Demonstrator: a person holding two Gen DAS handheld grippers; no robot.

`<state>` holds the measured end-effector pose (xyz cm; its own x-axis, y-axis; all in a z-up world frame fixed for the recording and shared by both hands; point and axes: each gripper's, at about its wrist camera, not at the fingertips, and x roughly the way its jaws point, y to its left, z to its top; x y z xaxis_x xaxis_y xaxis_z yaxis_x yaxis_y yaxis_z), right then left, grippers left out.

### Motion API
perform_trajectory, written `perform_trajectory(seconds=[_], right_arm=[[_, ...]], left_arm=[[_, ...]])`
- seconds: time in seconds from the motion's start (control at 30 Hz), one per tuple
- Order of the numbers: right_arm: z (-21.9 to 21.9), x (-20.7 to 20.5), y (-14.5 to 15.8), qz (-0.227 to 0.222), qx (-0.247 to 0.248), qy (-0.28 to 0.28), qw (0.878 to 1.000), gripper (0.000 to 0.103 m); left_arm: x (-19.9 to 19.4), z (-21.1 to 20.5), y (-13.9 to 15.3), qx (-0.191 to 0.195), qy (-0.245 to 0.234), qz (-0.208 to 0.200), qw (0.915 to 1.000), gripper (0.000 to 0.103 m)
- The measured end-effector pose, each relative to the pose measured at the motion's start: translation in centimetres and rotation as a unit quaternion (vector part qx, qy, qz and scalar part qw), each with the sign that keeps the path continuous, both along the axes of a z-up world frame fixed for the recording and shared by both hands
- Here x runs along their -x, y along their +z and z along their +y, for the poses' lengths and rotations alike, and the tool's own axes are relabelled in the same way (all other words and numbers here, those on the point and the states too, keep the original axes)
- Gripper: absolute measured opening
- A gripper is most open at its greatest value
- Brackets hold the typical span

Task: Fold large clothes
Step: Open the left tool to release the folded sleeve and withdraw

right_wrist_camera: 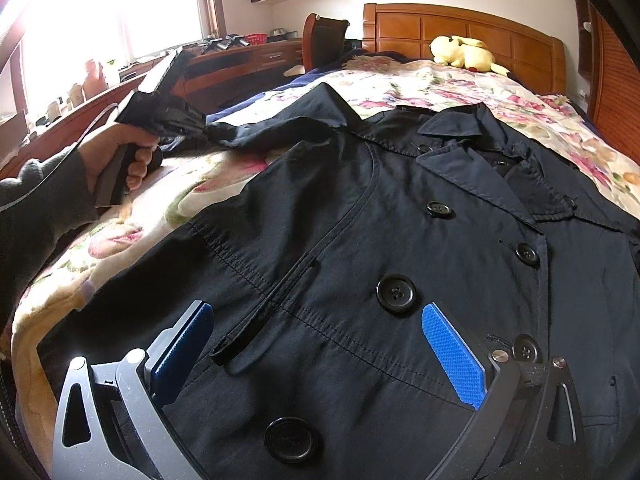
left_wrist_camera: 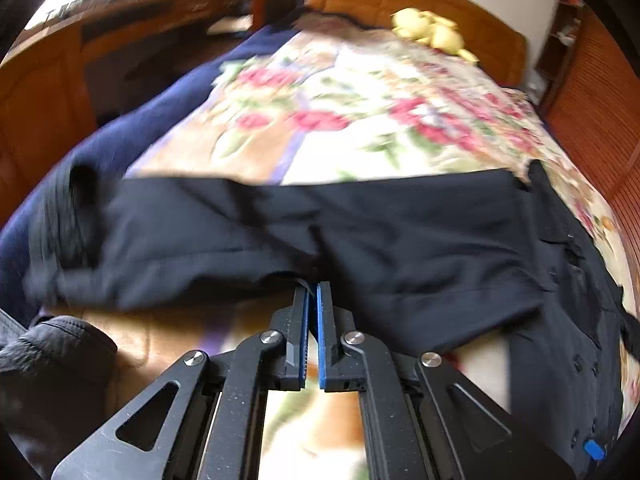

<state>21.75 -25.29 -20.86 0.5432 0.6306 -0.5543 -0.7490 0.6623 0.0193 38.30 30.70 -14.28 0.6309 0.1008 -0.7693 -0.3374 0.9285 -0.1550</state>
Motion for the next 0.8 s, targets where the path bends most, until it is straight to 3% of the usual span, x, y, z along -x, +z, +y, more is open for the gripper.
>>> perform_trajectory(seconds=[0.2, 0.4, 0.67, 0.8], right_arm=[[-0.7, -0.1, 0.4, 0.008, -0.015, -0.006, 1.0, 0.103], [-3.4, -0.4, 2.3, 0.004, -0.031, -0.027, 0.999, 0.103], [-6.8, -0.8, 4.4, -0.018, -0.065, -0.069, 0.995, 0.103], [-6.3, -0.7, 4.2, -0.018, -0.058, -0.075, 0.995, 0.103]], left_arm=[[1.0, -7.4, 6.0, -0.031, -0.064, -0.037, 0.9968, 0.003], [1.9, -15.3, 10.4, -0.05, -0.14, -0.06, 0.987, 0.003], [5.7, -20.9, 10.1, -0.075, -0.174, -0.055, 0.9804, 0.005], [8.4, -21.3, 8.6, -0.054, -0.185, -0.049, 0.98, 0.025]])
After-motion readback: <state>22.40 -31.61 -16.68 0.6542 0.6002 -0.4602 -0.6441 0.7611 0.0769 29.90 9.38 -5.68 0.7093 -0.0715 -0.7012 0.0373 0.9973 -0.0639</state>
